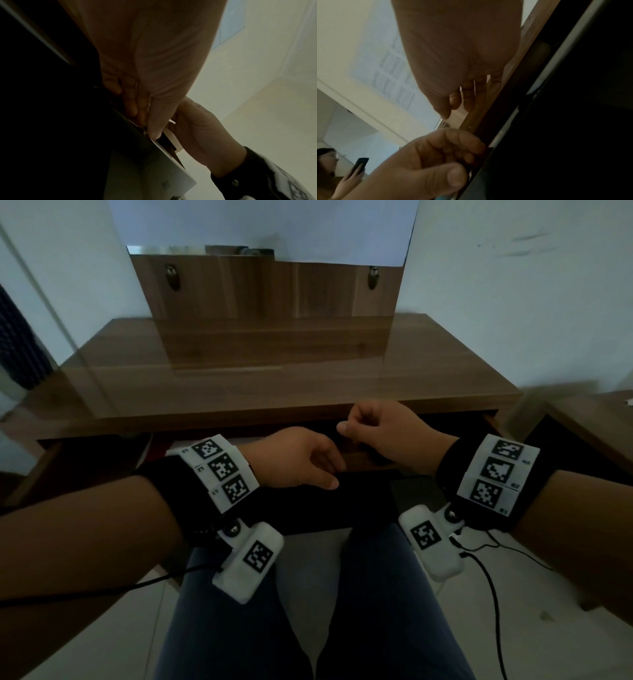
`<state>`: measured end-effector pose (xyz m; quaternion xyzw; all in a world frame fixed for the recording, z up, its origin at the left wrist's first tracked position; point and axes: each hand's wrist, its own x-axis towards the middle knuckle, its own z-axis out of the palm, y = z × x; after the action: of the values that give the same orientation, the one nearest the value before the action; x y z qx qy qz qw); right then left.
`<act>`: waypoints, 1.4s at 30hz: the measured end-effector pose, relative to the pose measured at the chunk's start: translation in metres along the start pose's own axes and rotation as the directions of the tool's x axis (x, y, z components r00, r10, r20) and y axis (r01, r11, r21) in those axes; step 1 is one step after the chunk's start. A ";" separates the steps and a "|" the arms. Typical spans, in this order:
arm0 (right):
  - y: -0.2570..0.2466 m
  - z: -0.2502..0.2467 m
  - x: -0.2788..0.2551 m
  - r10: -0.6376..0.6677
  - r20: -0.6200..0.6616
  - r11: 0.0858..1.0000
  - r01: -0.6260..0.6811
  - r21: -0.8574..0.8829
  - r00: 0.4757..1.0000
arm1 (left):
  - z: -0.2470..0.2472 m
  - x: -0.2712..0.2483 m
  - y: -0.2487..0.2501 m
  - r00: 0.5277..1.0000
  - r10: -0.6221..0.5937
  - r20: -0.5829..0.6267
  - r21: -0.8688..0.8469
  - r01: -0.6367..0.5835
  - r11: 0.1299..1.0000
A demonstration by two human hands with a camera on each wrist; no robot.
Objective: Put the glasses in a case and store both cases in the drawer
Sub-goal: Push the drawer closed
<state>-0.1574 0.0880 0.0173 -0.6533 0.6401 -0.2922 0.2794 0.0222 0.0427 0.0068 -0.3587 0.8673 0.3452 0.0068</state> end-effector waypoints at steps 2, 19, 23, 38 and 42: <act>0.001 0.000 0.003 0.006 -0.004 0.998 -0.006 -0.056 1.000 | -0.005 0.000 -0.002 0.993 0.044 -0.107 0.067 -0.037 0.997; 0.012 0.003 0.018 0.103 0.233 0.769 0.071 -0.635 0.967 | -0.013 0.006 -0.023 0.961 -0.098 -0.259 0.423 0.204 0.883; 0.011 0.003 0.021 0.093 0.207 0.767 0.062 -0.638 0.974 | -0.012 0.006 -0.025 0.947 -0.062 -0.315 0.412 0.195 0.890; 0.009 0.006 0.040 -0.073 0.001 0.799 0.059 -0.599 0.997 | -0.020 0.015 -0.030 0.880 -0.054 -0.472 0.309 0.223 0.925; 0.013 0.008 0.047 -0.070 -0.040 0.796 0.032 -0.604 0.997 | -0.025 0.020 -0.033 0.876 -0.044 -0.480 0.304 0.213 0.929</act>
<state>-0.1601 0.0402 0.0036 -0.7160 0.6902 -0.1003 0.0296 0.0336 -0.0012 0.0006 -0.4817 0.8642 0.0893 -0.1147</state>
